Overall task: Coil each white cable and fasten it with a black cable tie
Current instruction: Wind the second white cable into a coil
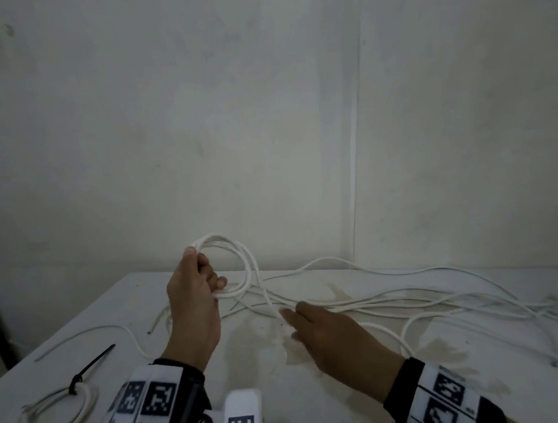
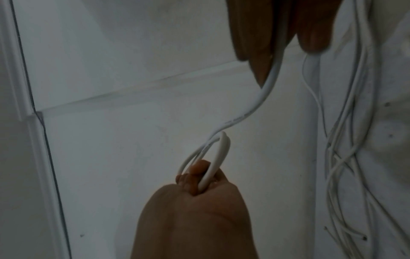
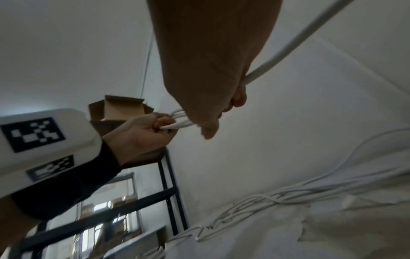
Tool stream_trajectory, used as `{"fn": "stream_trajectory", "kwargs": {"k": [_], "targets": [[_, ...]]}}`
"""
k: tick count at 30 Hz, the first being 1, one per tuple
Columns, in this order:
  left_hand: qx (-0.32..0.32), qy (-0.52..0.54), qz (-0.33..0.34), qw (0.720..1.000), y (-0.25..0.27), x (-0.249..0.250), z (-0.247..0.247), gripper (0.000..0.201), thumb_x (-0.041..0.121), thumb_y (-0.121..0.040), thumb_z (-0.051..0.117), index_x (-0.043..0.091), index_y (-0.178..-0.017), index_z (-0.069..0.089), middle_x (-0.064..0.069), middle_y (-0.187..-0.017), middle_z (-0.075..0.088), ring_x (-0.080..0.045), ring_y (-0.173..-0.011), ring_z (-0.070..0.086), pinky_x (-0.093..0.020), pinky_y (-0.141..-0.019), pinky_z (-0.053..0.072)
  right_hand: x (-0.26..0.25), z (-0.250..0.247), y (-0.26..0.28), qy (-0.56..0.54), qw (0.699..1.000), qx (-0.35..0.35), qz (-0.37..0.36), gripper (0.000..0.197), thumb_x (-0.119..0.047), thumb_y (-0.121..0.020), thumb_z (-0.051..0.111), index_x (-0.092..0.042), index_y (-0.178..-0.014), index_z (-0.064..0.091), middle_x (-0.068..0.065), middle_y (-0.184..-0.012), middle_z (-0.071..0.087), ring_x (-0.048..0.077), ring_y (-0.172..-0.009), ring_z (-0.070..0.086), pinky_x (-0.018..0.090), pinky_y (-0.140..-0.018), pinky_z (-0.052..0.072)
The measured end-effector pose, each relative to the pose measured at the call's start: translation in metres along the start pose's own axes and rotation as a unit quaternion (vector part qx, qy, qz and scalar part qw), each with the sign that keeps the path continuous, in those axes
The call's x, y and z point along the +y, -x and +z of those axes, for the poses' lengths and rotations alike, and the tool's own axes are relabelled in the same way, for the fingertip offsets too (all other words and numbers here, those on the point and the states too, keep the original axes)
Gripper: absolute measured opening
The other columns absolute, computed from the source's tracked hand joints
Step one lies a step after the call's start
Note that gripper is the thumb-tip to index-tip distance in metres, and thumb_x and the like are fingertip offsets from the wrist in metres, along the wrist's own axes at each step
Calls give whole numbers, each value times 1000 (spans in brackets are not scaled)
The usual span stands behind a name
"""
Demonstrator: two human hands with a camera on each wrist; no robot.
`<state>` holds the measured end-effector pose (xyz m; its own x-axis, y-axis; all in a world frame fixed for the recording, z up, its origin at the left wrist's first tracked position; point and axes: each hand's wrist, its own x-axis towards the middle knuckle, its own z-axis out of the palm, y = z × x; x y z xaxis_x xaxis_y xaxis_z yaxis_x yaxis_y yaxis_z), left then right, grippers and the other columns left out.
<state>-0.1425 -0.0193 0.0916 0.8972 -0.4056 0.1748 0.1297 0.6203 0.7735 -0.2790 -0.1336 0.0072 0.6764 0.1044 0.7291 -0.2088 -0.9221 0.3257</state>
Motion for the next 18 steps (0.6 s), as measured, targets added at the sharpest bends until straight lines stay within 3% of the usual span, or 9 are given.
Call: {"fn": "stream_trajectory", "kwargs": {"k": [3,5,7,8,10,12,15,18], "targets": [[27,7,11,1000,-5,4,-5,32,22,-95,44,17,-63,43,11,-42,34,-5,-37,28,-15,-40,31,13,11,8,-39,997,30,52,43,-12,-74,56,-13,-117,48,-3,-78,54,9,-59,50,17,-47,35],[50,15,12,999,-8,5,-11,32,22,-95,43,18,-63,42,12,-41,35,-5,-37,29,-16,-41,32,19,14,13,-68,993,64,71,35,-10,-83,51,-10,-118,48,-1,-74,54,10,-64,42,21,-56,36],[62,21,11,998,-8,3,-14,32,22,-95,43,17,-63,41,11,-42,35,-5,-36,31,-16,-43,33,21,14,16,-53,992,91,72,23,-15,-93,41,-11,-113,50,0,-69,58,11,-65,44,22,-60,37],[63,20,12,998,-7,1,-13,33,22,-95,43,17,-63,41,11,-43,35,-4,-36,32,-16,-44,33,22,15,18,-33,993,90,62,19,-13,-92,44,-12,-110,50,0,-68,60,10,-62,49,22,-59,38],[58,12,18,998,-4,-2,-10,33,22,-96,42,17,-64,41,10,-44,35,-4,-36,32,-17,-45,33,21,17,19,-1,998,58,31,40,-3,-70,69,-13,-103,49,-1,-66,60,13,-55,54,20,-52,39],[45,-10,24,999,-1,-7,-3,33,22,-96,41,17,-64,41,8,-47,34,-4,-37,31,-18,-47,33,18,20,19,15,1000,24,-5,55,-3,-52,81,-14,-96,49,-1,-66,59,15,-53,54,23,-48,42],[20,-67,53,996,3,-16,2,35,22,-99,37,16,-65,40,2,-57,30,-2,-39,32,-18,-50,35,8,17,13,14,998,25,-47,43,-5,-56,77,-15,-88,51,-2,-65,55,15,-52,51,25,-48,41],[-3,-158,97,983,7,-29,-2,33,23,-100,34,16,-68,42,-1,-63,35,0,-41,39,-22,-56,38,-2,8,4,13,998,30,-59,16,-5,-70,63,-16,-81,61,-2,-64,53,15,-52,46,27,-50,35]]}}
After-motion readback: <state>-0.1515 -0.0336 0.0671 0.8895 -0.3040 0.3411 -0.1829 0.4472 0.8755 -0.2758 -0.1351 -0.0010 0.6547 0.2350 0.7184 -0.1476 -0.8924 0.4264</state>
